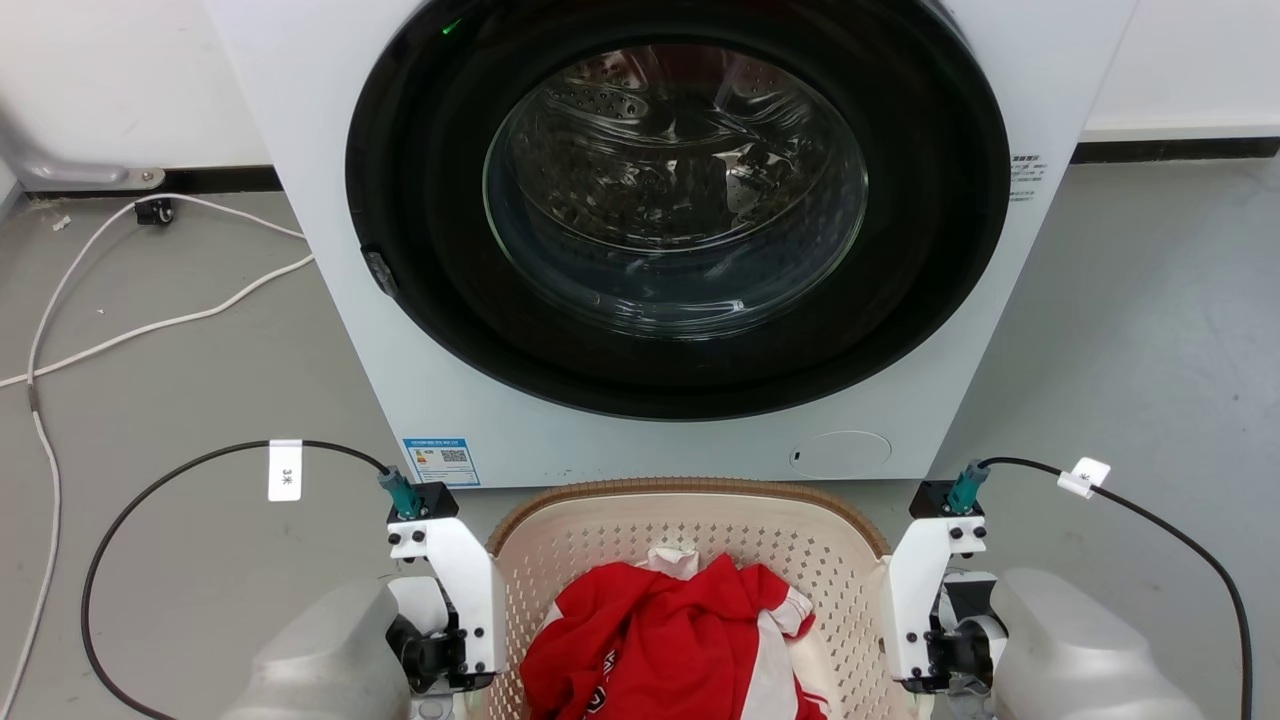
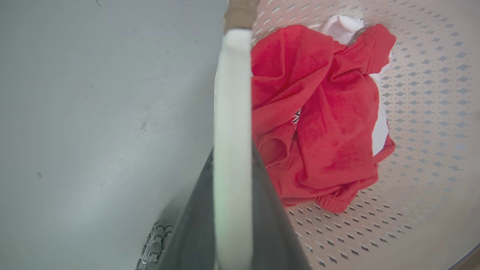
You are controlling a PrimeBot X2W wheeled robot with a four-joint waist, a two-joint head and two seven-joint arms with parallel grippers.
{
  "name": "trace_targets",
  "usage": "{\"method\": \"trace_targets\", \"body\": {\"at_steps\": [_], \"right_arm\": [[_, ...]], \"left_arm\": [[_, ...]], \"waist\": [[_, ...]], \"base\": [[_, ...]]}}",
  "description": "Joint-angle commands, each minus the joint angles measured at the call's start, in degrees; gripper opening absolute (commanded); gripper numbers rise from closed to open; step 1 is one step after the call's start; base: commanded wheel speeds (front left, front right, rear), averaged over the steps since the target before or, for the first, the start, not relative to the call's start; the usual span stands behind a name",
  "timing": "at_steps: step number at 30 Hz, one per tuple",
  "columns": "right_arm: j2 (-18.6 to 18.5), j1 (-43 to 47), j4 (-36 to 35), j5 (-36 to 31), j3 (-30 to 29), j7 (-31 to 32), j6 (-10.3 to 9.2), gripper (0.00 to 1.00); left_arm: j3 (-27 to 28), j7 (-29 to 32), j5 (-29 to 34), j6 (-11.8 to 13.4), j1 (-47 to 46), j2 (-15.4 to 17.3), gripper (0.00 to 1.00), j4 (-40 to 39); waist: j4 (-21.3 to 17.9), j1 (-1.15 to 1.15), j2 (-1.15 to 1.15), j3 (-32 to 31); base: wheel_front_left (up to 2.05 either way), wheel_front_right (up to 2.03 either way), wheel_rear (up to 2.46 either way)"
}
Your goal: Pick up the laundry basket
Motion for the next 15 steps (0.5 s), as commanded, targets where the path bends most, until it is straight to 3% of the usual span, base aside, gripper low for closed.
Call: {"method": "trace_targets", "body": {"at_steps": [1,15], "right_arm": [[0.7,-0.5,-0.3,0.3,0.3,-0.2,0.3,0.0],[0.7,-0.6,-0.2,1.2,0.7,-0.4,0.3,0.0]], "left_arm": [[-0.1,-0.4,-0.3,-0.3,0.5,-1.0,0.0,-0.7],[-0.7,-0.8,-1.0,-0.3,0.6,-0.6,0.0,-0.7]], "waist": [[0.0,0.0,0.0,0.0],[0.0,0.0,0.0,-0.1]], "base": [[0.0,0.0,0.0],[0.0,0.0,0.0]]}}
